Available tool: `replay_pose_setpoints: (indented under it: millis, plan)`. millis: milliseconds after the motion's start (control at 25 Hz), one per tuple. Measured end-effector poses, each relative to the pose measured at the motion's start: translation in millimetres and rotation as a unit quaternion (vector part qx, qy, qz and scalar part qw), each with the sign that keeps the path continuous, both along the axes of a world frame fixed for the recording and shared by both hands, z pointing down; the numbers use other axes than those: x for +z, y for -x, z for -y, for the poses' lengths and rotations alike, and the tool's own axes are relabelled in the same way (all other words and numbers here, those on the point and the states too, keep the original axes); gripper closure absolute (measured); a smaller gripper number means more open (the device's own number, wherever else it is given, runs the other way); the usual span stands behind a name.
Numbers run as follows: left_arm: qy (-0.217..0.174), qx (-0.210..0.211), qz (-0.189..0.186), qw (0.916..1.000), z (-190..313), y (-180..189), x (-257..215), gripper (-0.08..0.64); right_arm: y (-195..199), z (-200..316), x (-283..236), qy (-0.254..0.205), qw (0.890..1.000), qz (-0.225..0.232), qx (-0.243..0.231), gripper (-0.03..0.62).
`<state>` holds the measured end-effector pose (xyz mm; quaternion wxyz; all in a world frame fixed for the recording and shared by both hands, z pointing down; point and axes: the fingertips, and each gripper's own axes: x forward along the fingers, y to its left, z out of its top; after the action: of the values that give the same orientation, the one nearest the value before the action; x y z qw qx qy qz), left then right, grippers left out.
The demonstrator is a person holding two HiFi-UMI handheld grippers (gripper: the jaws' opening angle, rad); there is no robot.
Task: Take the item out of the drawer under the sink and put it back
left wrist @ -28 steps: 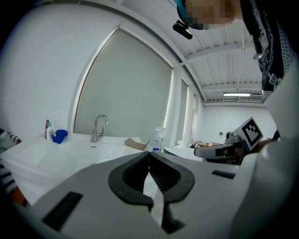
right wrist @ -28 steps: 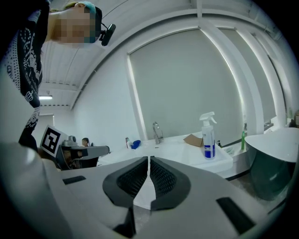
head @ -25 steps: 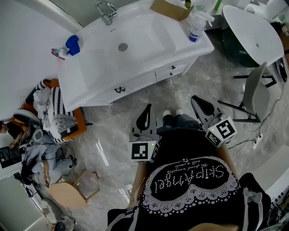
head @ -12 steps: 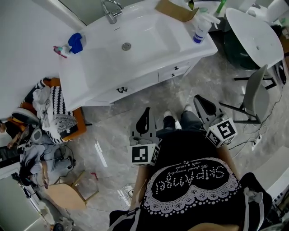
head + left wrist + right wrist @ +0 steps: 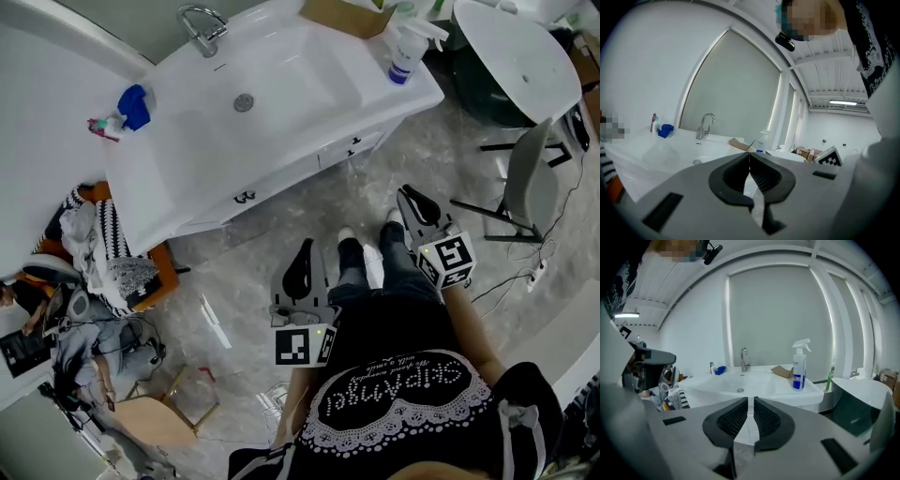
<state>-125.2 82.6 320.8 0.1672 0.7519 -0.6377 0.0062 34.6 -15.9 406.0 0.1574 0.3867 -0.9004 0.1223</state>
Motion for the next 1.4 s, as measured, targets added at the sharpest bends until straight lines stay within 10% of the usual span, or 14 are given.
replay_pose_setpoints:
  millis: [1400]
  plan:
    - [0.139,0.05,-0.067,0.9867,11,-48,117,0.554,51,175,337,0.097,0.992,-0.03,0.07,0.445]
